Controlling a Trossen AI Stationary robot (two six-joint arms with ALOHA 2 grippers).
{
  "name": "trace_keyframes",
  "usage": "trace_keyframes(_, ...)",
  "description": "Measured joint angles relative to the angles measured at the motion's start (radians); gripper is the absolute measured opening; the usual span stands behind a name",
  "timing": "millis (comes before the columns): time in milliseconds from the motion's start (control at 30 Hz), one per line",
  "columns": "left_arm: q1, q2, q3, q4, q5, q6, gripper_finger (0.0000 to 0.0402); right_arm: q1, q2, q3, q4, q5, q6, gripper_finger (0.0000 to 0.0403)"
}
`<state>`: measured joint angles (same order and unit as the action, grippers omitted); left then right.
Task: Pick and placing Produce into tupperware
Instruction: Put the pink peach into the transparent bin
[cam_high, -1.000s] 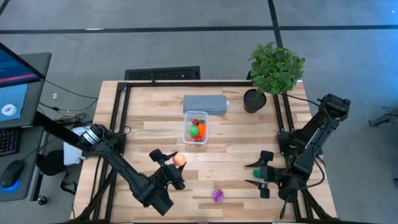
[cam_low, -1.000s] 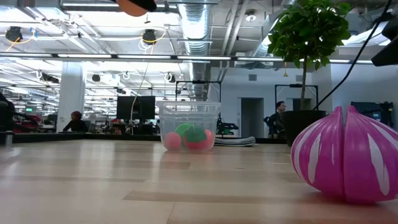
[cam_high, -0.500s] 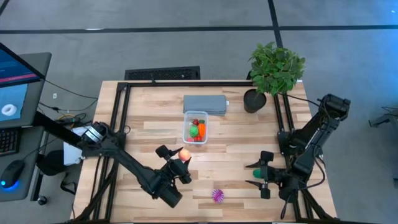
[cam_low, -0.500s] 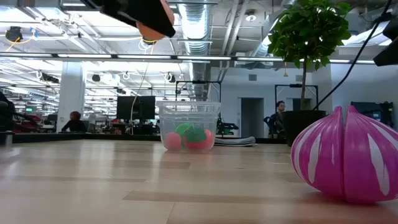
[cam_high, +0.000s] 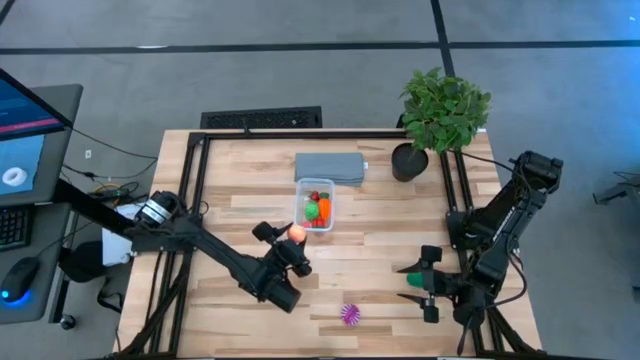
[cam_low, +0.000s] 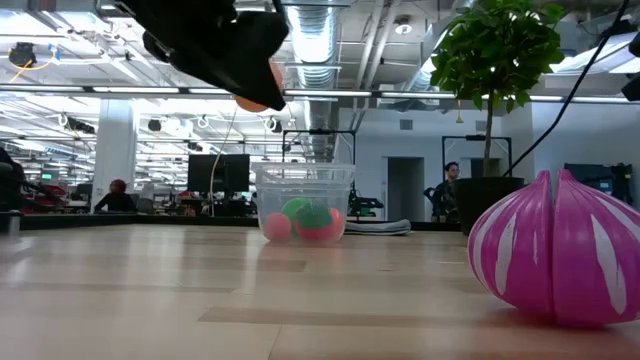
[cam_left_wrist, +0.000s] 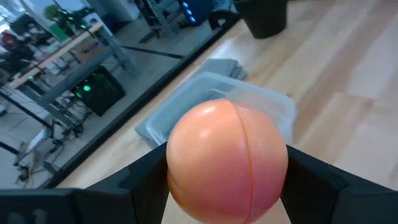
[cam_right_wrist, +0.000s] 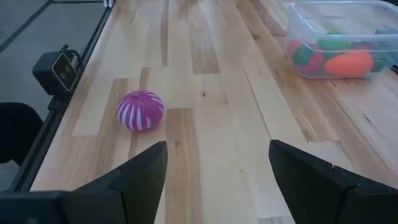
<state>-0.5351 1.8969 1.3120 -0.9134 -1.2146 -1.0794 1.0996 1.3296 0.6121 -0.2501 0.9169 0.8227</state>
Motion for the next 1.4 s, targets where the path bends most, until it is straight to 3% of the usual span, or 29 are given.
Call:
trace_keyframes(400,0.06,0.0,-0.008,0.005,-0.075,0.0,0.0244,0.0,0.0,0.0,-0.003,0.0,0.0,0.0306)
trace_keyframes(533,0.075,0.0,-0.008,0.093,-0.077,0.044,0.0244,0.0,0.0,0.0,-0.004,0.0,0.0,0.0306)
trace_keyframes(667,0.09,0.0,-0.008,0.264,-0.063,0.188,0.0244,0.0,0.001,0.0,-0.007,0.0,0.0,0.0306)
trace_keyframes(867,0.123,0.001,-0.008,0.606,0.084,0.543,0.0244,0.0,0.001,0.0,-0.007,0.0,0.007,0.0306)
trace_keyframes(1033,0.153,0.001,-0.008,0.796,0.231,0.771,0.0244,0.014,0.001,0.0,-0.007,0.0,0.015,0.0306)
trace_keyframes(1400,0.271,0.001,-0.008,0.882,0.54,1.011,0.0244,0.09,0.027,0.0,-0.004,0.014,0.088,0.0306)
